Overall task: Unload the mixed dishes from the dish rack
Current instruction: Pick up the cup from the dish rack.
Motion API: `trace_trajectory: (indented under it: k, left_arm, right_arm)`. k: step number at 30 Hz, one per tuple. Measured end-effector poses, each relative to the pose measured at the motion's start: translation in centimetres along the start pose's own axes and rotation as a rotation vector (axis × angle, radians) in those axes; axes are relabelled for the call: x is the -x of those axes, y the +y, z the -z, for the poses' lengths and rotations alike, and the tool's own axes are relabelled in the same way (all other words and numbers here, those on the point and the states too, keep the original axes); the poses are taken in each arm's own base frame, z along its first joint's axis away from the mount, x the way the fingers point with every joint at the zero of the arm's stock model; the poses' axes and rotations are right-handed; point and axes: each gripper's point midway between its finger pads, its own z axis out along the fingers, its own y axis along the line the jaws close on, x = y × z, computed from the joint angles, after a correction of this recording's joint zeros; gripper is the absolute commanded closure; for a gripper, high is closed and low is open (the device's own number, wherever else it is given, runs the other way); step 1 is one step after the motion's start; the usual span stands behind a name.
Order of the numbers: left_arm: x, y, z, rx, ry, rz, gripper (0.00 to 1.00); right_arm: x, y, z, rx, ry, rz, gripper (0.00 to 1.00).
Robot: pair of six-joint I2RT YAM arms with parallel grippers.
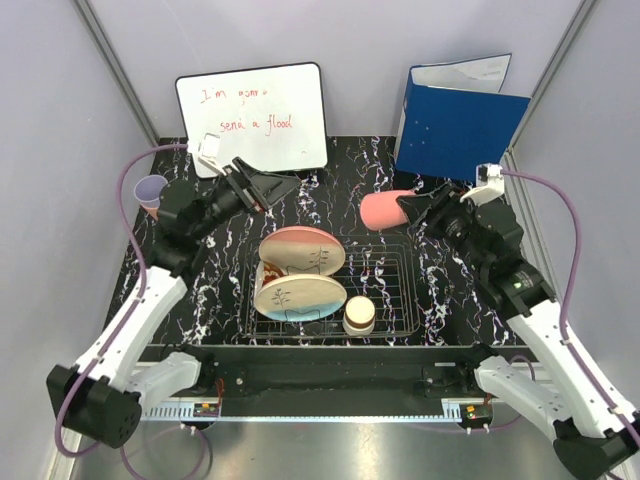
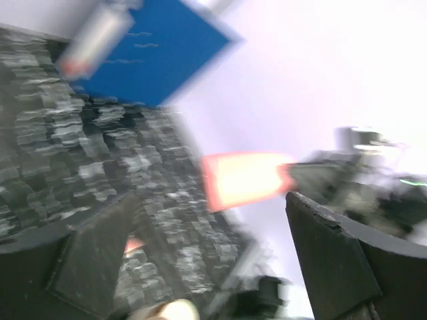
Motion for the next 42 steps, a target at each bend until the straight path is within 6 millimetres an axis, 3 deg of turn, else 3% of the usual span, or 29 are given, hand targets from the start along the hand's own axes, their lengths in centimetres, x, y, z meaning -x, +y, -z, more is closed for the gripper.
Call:
trace_trajectory:
  k: [3, 6, 13, 19, 26, 30, 31, 33, 34, 36, 37, 39, 42]
  left_arm:
    - [-0.8, -2.0, -0.8, -0.202, 0.013, 0.091, 0.01]
    - [-1.5, -2.6, -1.0, -0.292, 0.040, 0.152, 0.01]
    - [-1.4, -5.4, 0.3, -0.440, 0.055, 0.151, 0.01]
    - [-2.2, -6.5, 0.7, -0.484, 0.090, 0.141, 0.01]
    - [-5.1, -7.4, -0.5, -0.517, 0.186, 0.178, 0.03]
    - [-6.5, -8.4, -1.5, -0.537, 0.237, 0.189, 0.17]
    - [-6.7, -8.8, -1.6, -0.544, 0.246, 0.189, 0.30]
    - [-7.0, -9.2, -1.7, -0.554, 0.257, 0.184, 0.42]
    - [-7.2, -9.4, -1.7, -0.557, 0.262, 0.179, 0.56]
    - [-7.3, -9.5, -1.8, -0.559, 0.263, 0.166, 0.75]
    - [-7.4, -9.4, -1.9, -0.554, 0.267, 0.162, 0.94]
    - [-7.7, -9.1, -2.1, -0.536, 0.275, 0.162, 1.00]
    - [-7.7, -9.0, -2.2, -0.528, 0.274, 0.139, 1.00]
  right_arm:
    - [-1.3, 1.0, -0.8, 0.144, 0.007, -0.141, 1.00]
    - [-1.6, 2.7, -1.2, 0.292, 0.009, -0.262, 1.00]
    - [-0.3, 7.4, -1.2, 0.606, 0.013, -0.453, 1.00]
    - [-0.2, 8.8, -1.6, 0.716, 0.046, -0.506, 1.00]
    - [-1.1, 9.1, -2.1, 0.758, 0.096, -0.510, 1.00]
    - [-1.7, 9.0, -2.7, 0.752, 0.115, -0.514, 1.00]
    - [-1.8, 8.9, -2.8, 0.752, 0.118, -0.514, 1.00]
    - [-1.9, 9.0, -2.8, 0.753, 0.124, -0.513, 1.00]
    - [-2.0, 9.0, -2.7, 0.754, 0.125, -0.511, 1.00]
    - [-2.0, 9.0, -2.6, 0.757, 0.129, -0.508, 1.00]
    - [-2.0, 9.2, -2.4, 0.763, 0.130, -0.505, 1.00]
    - [-1.8, 9.5, -1.9, 0.778, 0.127, -0.495, 1.00]
    - [-1.8, 9.4, -1.5, 0.768, 0.126, -0.485, 0.46]
